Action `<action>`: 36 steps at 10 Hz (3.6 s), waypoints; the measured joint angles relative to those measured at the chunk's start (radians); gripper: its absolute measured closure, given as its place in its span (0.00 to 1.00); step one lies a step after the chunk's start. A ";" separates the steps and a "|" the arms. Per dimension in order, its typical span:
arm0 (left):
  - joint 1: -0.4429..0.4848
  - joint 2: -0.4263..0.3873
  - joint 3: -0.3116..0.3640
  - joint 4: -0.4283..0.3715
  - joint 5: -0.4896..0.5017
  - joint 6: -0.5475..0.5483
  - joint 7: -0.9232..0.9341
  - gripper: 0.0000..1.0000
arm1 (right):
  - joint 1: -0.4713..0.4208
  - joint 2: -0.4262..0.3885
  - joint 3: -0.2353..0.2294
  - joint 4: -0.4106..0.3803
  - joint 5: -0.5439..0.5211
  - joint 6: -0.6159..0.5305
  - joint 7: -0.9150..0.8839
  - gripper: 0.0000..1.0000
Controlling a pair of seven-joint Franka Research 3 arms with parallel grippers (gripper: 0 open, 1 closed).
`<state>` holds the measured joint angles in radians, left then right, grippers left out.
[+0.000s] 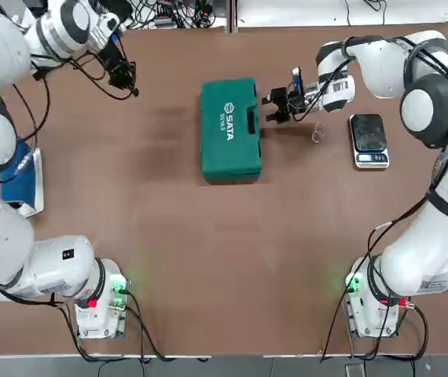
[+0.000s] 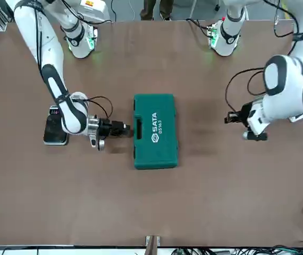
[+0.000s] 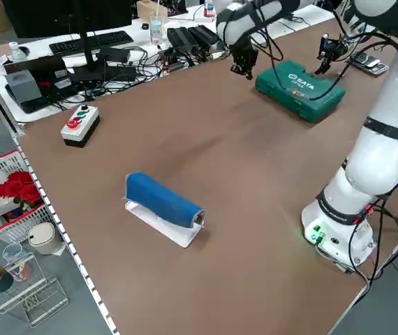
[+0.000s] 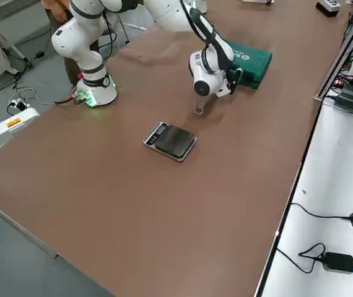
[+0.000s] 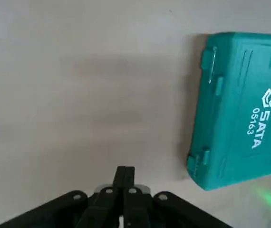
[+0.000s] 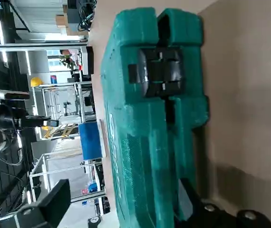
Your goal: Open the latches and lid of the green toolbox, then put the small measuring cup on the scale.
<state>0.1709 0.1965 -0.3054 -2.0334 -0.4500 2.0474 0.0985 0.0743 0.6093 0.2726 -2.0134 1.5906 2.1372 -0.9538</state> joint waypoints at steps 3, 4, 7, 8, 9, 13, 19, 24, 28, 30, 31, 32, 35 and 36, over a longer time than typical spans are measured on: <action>-0.001 0.036 -0.051 -0.009 -0.139 0.041 0.015 0.99 | 0.005 0.003 0.017 0.003 0.013 0.029 0.000 0.00; -0.002 0.036 -0.060 -0.015 -0.200 0.068 0.018 0.99 | 0.007 0.005 0.021 0.003 0.014 0.039 0.000 0.00; -0.016 0.035 -0.099 -0.049 -0.263 0.147 0.020 0.99 | 0.013 0.009 0.029 0.004 0.016 0.055 0.000 0.01; -0.016 0.030 -0.102 -0.056 -0.263 0.153 0.020 0.99 | 0.015 0.011 0.031 0.004 0.016 0.057 0.000 0.02; -0.015 0.018 -0.102 -0.069 -0.263 0.156 0.022 0.99 | 0.017 0.015 0.031 0.004 0.018 0.062 0.000 0.04; -0.015 -0.027 -0.105 -0.130 -0.263 0.189 0.029 0.99 | 0.026 0.025 0.032 0.008 0.021 0.080 -0.001 0.14; -0.015 -0.027 -0.106 -0.140 -0.263 0.199 0.029 0.99 | 0.042 0.048 0.033 0.014 0.065 0.103 -0.043 0.44; -0.014 -0.027 -0.107 -0.141 -0.263 0.201 0.029 0.99 | 0.042 0.051 0.032 0.021 0.067 0.110 -0.043 0.77; -0.013 -0.033 -0.107 -0.141 -0.263 0.204 0.029 0.99 | 0.044 0.025 0.037 0.035 0.058 0.107 0.017 0.78; -0.013 -0.034 -0.107 -0.140 -0.263 0.204 0.029 0.99 | 0.049 -0.014 0.038 0.038 0.045 0.107 0.089 0.77; -0.013 -0.034 -0.107 -0.140 -0.263 0.205 0.029 0.99 | 0.050 -0.037 0.038 0.040 0.038 0.108 0.129 0.76; -0.014 -0.034 -0.107 -0.140 -0.263 0.205 0.029 0.99 | 0.050 -0.058 0.040 0.040 0.035 0.110 0.159 0.75; -0.014 -0.034 -0.107 -0.137 -0.264 0.206 0.029 0.99 | 0.050 -0.101 0.094 0.040 0.035 0.189 0.241 0.72; -0.014 -0.034 -0.107 -0.137 -0.265 0.207 0.029 0.99 | 0.050 -0.110 0.124 0.040 0.035 0.223 0.259 0.70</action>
<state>0.1569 0.1622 -0.4121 -2.1706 -0.7154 2.2544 0.1273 0.1247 0.4997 0.3966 -1.9738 1.6256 2.3602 -0.6949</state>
